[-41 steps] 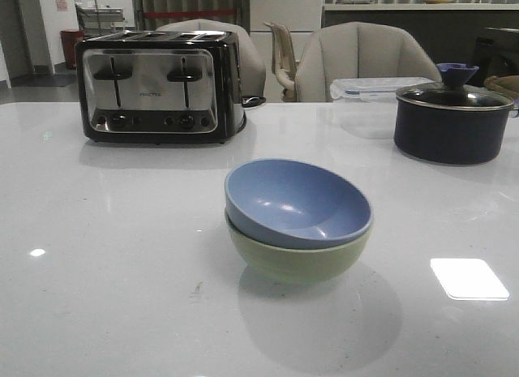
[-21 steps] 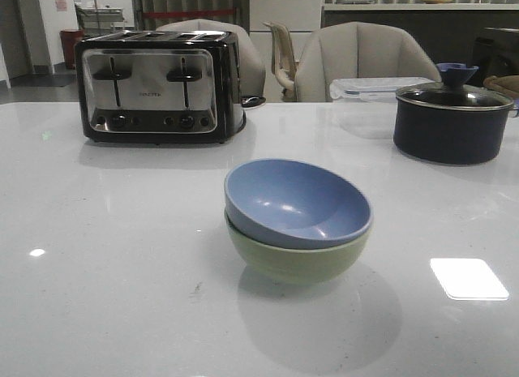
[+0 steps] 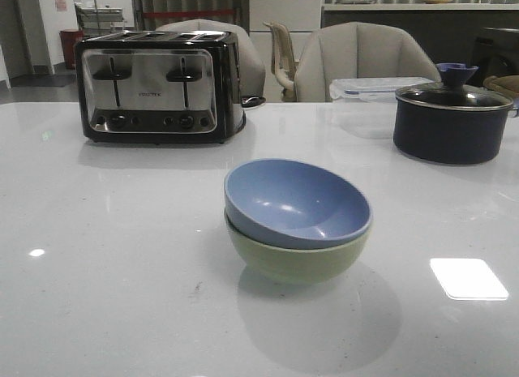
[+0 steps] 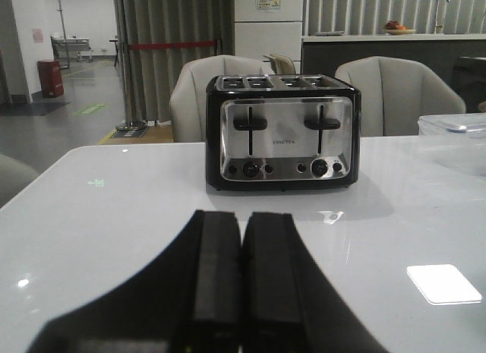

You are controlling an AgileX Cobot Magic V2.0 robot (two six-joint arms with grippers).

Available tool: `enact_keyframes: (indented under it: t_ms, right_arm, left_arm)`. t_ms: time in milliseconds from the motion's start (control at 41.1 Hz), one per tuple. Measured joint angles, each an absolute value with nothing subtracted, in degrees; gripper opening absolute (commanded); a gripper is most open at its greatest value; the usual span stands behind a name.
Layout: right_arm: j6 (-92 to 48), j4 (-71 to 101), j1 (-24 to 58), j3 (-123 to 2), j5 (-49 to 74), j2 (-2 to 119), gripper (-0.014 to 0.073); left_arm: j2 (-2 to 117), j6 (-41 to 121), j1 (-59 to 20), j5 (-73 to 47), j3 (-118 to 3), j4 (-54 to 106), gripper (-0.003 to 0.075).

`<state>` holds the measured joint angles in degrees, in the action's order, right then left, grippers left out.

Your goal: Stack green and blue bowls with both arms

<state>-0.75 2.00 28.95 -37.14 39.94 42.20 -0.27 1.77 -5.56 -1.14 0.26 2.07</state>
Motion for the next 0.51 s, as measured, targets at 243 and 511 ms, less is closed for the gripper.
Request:
enact_keyframes:
  t_ms: [243,511]
  right_arm:
    - [-0.75,2.00,28.95,-37.14,40.04,42.20,0.0034]
    - [-0.75,2.00,28.95,-37.14,40.04,42.20,0.0034]
  left_arm:
    - [-0.27,1.77,-3.23,-0.51,0.26,2.14,0.0100]
    - [-0.27,1.77,-2.85,-0.51,0.26,2.14,0.0101]
